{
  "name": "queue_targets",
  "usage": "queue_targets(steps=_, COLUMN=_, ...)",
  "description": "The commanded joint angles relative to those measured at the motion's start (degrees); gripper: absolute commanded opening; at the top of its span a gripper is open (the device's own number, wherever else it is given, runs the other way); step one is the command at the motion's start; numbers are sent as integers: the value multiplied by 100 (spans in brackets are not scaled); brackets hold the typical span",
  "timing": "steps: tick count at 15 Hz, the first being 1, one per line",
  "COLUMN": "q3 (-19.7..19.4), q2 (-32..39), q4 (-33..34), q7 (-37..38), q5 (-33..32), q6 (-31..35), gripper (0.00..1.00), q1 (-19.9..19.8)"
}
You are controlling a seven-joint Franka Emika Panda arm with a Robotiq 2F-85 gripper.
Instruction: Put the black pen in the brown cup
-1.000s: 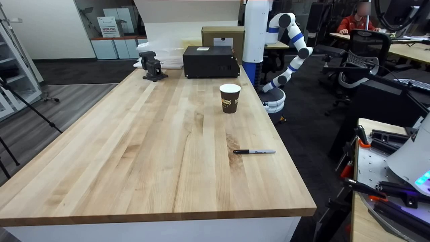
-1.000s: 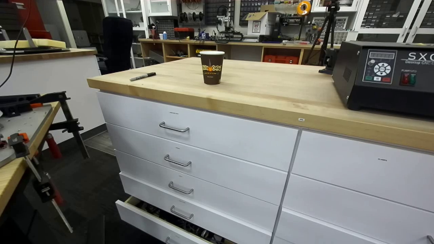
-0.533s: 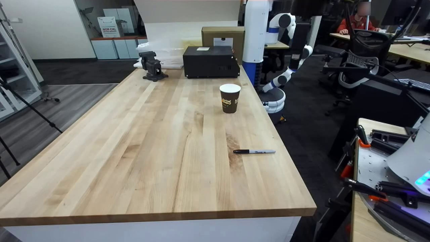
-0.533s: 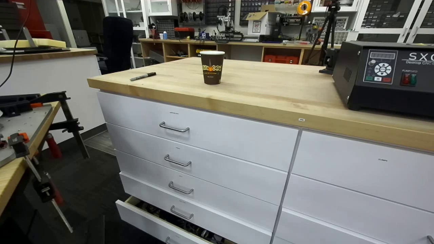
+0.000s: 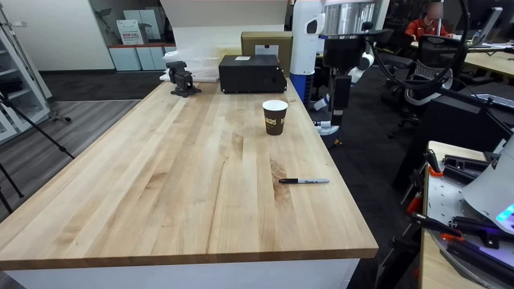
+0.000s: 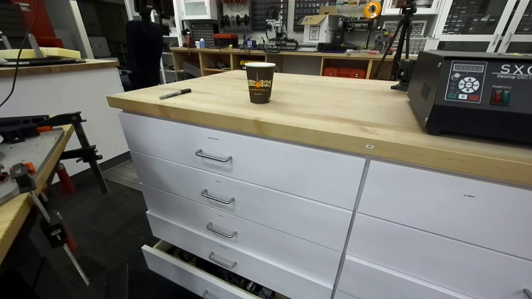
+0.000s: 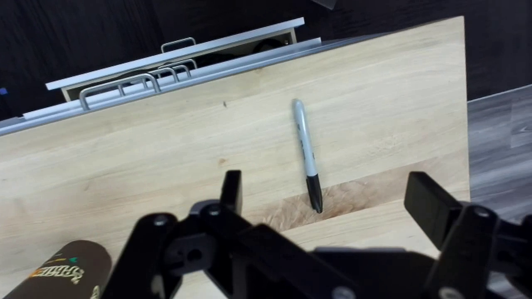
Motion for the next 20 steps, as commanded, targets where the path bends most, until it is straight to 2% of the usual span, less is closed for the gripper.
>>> queue_targets(steps=1, q3=32, q2=602, q4=113, q7=-564, q5=353, q6=267, gripper=100, q1=154)
queue_targets(steps=10, q3=403, q2=1656, q4=320, q7=-1519, q5=690, q6=430, gripper=100, q1=142)
queue_targets(steps=15, q3=538, q2=1876, q4=311, q7=-1662, q5=585, q6=786, gripper=100, q1=65)
queue_targets(steps=20, q3=515, q2=2004, q4=258, q7=-1606, q5=125, q6=1360, gripper=100, q1=4)
